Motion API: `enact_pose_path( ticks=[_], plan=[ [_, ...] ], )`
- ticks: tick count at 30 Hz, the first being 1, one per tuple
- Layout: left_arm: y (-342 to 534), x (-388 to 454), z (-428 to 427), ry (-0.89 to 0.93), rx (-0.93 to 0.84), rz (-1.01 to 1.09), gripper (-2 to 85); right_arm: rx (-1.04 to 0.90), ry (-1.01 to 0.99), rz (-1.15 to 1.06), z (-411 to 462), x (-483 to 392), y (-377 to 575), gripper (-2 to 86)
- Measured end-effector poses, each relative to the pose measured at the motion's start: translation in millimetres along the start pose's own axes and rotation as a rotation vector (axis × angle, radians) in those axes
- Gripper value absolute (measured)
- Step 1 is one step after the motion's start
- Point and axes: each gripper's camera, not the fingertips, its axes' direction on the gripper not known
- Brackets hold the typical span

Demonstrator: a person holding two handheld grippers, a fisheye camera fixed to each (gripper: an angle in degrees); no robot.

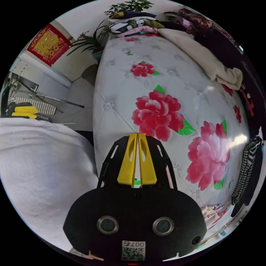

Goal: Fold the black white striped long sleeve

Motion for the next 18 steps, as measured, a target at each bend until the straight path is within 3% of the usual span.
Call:
enact_pose_path(
  ticks=[4,7,9,10,12,18],
  plan=[
    [62.2,-3.0,-6.9,0.006,0.034,-0.045,3.8,0.030,0.070,0.047,5.9,-13.4,-10.9,-0.2],
    [111.1,-16.5,-6.5,0.056,0.079,-0.103,0.2,-0.101,0.018,0.135,6.5,-7.2,-39.1,0.0],
    [149.8,-36.8,-16.3,0.065,0.147,-0.143,-0.6,-0.094,-0.111,0.080,-4.6,-26.2,-69.5,0.3],
    [159.2,-43.5,-20.4,0.071,0.164,-0.150,-0.7,0.033,-0.209,0.064,-24.1,-52.0,-95.0,0.6],
    [195.3,-70.4,-38.7,0.097,0.231,-0.166,-0.9,0.198,-0.280,-0.054,-53.2,-117.2,-143.6,1.6],
    [266.5,-108.5,-76.7,0.024,0.276,-0.124,-1.0,0.435,-0.408,-0.804,-139.4,-473.5,-278.9,4.2]
  ],
)
